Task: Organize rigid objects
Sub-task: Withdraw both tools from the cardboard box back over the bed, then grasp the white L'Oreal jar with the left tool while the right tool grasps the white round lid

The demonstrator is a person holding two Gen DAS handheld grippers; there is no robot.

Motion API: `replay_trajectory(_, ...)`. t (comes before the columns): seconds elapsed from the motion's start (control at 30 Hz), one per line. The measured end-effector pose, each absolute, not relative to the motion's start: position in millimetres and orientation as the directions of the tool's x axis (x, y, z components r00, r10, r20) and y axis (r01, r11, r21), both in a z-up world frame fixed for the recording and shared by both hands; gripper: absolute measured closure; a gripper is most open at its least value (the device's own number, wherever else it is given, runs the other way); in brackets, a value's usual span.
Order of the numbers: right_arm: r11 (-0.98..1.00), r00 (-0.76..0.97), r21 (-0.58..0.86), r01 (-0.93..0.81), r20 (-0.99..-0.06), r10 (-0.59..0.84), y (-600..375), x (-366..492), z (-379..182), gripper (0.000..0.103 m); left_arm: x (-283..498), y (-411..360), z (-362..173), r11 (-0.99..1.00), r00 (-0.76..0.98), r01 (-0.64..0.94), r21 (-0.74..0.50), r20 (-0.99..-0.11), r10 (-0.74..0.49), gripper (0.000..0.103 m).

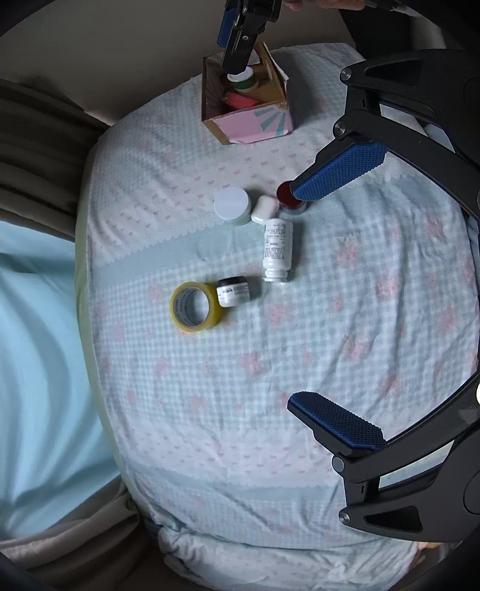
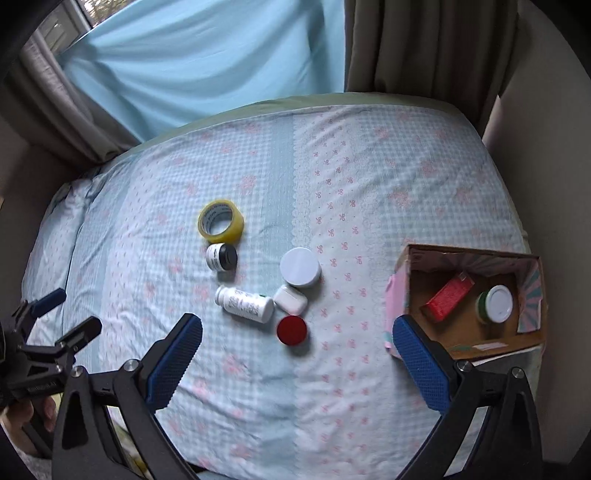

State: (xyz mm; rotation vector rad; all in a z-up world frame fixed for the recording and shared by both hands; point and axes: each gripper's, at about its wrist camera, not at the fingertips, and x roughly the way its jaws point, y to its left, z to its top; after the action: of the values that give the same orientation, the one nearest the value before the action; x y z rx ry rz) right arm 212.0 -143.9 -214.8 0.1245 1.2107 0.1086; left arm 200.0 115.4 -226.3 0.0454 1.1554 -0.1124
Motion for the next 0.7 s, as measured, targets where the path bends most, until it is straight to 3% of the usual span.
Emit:
replay_trajectory(0.2,0.977,0.344,0.17,0.133,-0.932,0.115,-125.7,229.6,-252.4,0.0,236.2,136.9,-272.5,0.994,0.37,0.064,-0.091,-0.923,-0.108,0.0)
replay_trajectory(0.43,0.973,0.274,0.129,0.193,-0.959,0.073,-114.0,264.4,-314.8,0.0,274.6,135.4,-348.2,0.984,0.33,-0.002,-0.18,-0.929,-0.169,0.001)
replay_trajectory(0.7,0.95,0.199,0.165,0.265,-0.973,0.114,-112.4,299.6,-386.5,0.0,313.3,123.8,-431.6,0.982,0.305,-0.049,-0.181,-0.939,-0.158,0.003)
